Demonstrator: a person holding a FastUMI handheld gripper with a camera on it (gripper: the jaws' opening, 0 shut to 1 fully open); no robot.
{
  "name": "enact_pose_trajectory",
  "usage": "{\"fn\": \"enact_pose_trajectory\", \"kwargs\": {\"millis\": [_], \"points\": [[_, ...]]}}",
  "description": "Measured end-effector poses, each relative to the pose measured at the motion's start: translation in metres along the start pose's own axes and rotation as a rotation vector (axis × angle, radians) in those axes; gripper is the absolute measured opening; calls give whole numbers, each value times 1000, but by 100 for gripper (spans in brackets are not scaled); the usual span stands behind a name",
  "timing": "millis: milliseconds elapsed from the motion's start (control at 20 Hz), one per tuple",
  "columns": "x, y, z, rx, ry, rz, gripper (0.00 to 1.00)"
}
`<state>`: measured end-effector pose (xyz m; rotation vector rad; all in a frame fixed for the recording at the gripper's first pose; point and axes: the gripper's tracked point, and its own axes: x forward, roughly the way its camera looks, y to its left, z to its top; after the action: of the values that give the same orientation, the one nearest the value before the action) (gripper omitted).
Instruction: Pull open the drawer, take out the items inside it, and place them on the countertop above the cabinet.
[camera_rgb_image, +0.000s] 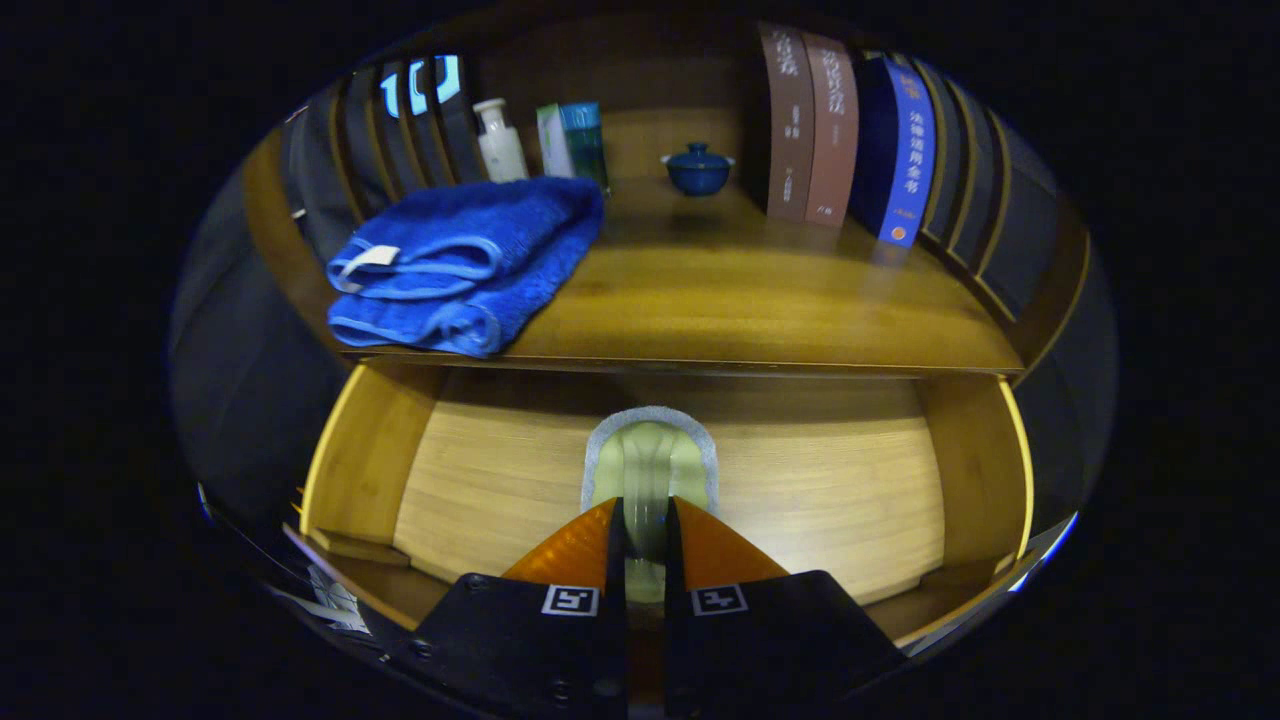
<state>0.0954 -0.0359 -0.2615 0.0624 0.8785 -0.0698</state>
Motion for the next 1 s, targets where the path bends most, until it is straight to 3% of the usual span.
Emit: {"fn": "enact_pose_trajectory", "kwargs": {"millis": [250, 450, 650, 1000], "points": [[-59, 2, 40, 15, -177, 18, 19], [-68, 0, 95, 33, -270, 23, 19], [-39, -10, 151, 81, -287, 18, 19], [41, -30, 183, 89, -182, -7, 19]]}}
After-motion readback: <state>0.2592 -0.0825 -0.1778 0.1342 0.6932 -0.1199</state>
